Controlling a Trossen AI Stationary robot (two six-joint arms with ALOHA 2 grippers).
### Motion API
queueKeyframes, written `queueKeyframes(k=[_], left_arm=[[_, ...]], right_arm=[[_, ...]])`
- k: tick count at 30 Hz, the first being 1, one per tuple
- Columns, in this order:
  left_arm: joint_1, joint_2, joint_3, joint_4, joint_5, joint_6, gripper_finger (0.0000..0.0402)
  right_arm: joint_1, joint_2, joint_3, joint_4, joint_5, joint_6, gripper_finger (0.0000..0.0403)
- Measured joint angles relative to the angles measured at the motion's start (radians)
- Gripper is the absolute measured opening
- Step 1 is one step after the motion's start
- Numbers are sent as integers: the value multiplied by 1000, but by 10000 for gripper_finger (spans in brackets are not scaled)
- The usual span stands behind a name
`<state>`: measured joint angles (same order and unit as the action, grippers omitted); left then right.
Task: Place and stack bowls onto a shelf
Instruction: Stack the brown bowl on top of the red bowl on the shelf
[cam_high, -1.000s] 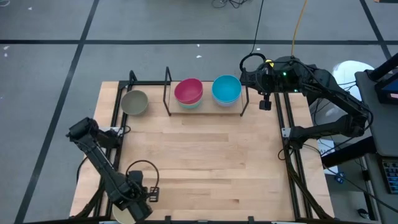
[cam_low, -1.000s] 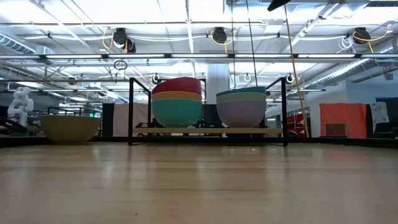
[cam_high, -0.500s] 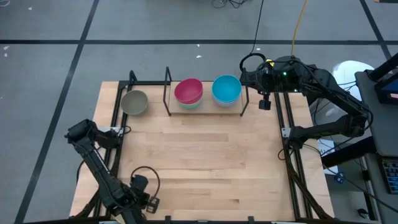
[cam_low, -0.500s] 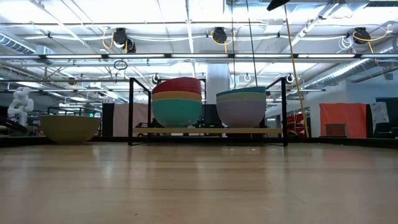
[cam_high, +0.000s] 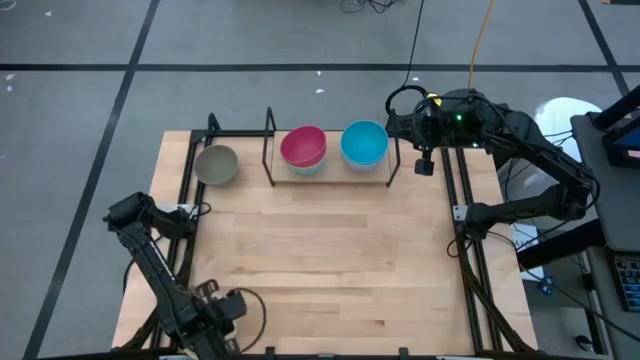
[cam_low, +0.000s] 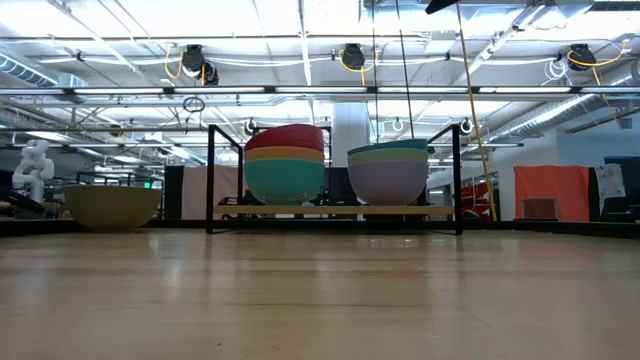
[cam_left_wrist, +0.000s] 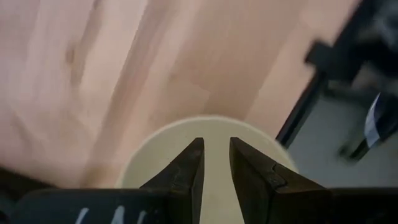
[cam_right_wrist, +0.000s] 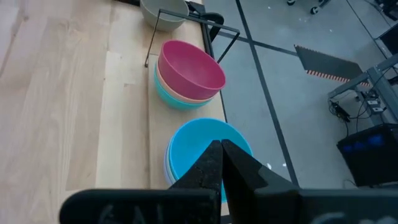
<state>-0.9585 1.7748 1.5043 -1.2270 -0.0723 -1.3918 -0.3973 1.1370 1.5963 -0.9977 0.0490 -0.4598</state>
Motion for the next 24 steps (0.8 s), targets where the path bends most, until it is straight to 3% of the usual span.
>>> queueKeyframes(k=[4, 8, 16, 24], left_arm=[[-9, 0, 0, 0, 0, 263, 81], [-22, 0, 0, 0, -1, 424, 81], [-47, 0, 0, 0, -23, 632, 81], [-44, 0, -50, 26, -87, 715, 81]], right_arm=[[0, 0, 0, 1, 0, 2, 0], [0, 0, 0, 10, -1, 17, 0], [0, 0, 0, 14, -1, 29, 0], [0, 0, 0, 15, -2, 29, 0]])
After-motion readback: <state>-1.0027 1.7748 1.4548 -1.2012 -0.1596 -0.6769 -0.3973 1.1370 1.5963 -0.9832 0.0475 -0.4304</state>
